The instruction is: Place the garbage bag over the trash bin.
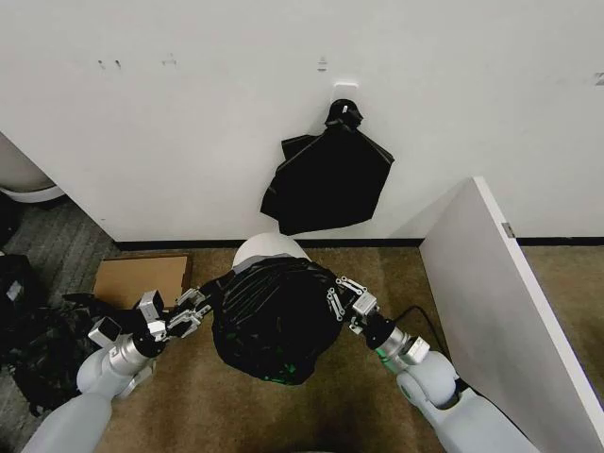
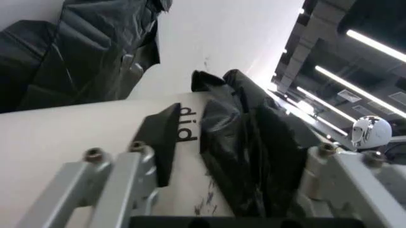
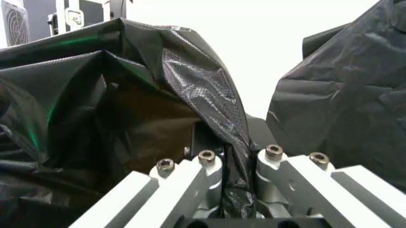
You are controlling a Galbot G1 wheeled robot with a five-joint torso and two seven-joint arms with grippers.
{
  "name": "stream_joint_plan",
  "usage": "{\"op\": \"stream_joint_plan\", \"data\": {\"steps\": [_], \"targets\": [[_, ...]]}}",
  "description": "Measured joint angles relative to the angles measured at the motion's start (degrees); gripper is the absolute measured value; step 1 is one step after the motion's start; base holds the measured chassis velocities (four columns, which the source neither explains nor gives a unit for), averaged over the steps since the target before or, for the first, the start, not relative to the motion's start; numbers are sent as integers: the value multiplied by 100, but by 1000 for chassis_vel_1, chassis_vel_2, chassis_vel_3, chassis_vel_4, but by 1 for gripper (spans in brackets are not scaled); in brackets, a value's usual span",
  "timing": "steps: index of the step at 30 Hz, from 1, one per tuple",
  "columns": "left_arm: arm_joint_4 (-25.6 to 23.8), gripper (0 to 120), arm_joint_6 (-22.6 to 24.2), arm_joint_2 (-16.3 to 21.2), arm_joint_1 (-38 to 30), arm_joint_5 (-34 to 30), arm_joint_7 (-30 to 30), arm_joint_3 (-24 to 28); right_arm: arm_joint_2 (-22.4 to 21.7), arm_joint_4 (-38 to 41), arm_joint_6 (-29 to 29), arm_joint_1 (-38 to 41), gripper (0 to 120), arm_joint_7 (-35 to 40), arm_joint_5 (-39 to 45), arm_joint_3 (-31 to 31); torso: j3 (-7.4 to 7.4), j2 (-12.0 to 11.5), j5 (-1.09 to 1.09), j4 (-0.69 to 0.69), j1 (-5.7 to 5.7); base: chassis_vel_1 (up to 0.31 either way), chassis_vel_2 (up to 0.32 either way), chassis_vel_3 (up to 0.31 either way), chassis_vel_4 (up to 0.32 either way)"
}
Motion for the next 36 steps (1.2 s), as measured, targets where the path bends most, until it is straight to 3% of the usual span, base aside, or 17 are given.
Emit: {"op": "stream_joint_plan", "data": {"steps": [12, 15, 24, 29, 34, 36], "targets": [[37, 0, 71, 2, -19, 0, 104, -9, 2, -1, 2, 4, 1, 2, 2, 0, 0, 0, 0, 0, 0, 0, 0, 0, 0], [38, 0, 18, 3, -37, -21, -58, -15, 0, -1, 6, 3, 1, 6, 2, -4, 0, 0, 0, 0, 0, 0, 0, 0, 0], [46, 0, -863, 7, -107, -95, -1775, 57, -21, 13, -5, -9, 1, 7, 121, -30, 0, 0, 0, -1, 0, 0, 0, 0, 0], [30, 0, -935, 0, -86, 36, -1770, 76, -16, 19, -56, -10, 1, 12, 207, -41, 0, 0, 0, 0, 0, 0, 0, 0, 0], [54, 0, -1128, -6, -14, 448, -1809, 76, -33, 234, -493, -90, 1, 386, 567, -113, 0, 0, 0, 0, 0, 0, 0, 0, 0], [27, 10, -1252, -6, 53, 706, -2062, 56, -28, 378, -860, -136, 1, 904, 624, -153, 0, 0, -2, 2, 0, 0, 0, 0, 0]]}}
